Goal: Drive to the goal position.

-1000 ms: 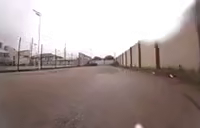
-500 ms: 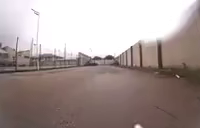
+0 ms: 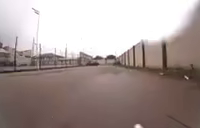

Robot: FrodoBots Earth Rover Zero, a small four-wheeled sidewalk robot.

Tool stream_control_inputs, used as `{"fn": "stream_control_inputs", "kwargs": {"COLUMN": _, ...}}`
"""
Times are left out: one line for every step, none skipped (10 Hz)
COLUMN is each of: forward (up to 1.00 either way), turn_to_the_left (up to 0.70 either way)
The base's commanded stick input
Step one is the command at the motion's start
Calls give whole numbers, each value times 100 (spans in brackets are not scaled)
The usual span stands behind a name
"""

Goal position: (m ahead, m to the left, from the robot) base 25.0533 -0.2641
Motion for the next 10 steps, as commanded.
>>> {"fn": "stream_control_inputs", "kwargs": {"forward": 70, "turn_to_the_left": 2}}
{"fn": "stream_control_inputs", "kwargs": {"forward": 70, "turn_to_the_left": 2}}
{"fn": "stream_control_inputs", "kwargs": {"forward": 70, "turn_to_the_left": 2}}
{"fn": "stream_control_inputs", "kwargs": {"forward": 70, "turn_to_the_left": 2}}
{"fn": "stream_control_inputs", "kwargs": {"forward": 70, "turn_to_the_left": 2}}
{"fn": "stream_control_inputs", "kwargs": {"forward": 70, "turn_to_the_left": 2}}
{"fn": "stream_control_inputs", "kwargs": {"forward": 70, "turn_to_the_left": 2}}
{"fn": "stream_control_inputs", "kwargs": {"forward": 70, "turn_to_the_left": 2}}
{"fn": "stream_control_inputs", "kwargs": {"forward": 70, "turn_to_the_left": 2}}
{"fn": "stream_control_inputs", "kwargs": {"forward": 70, "turn_to_the_left": 2}}
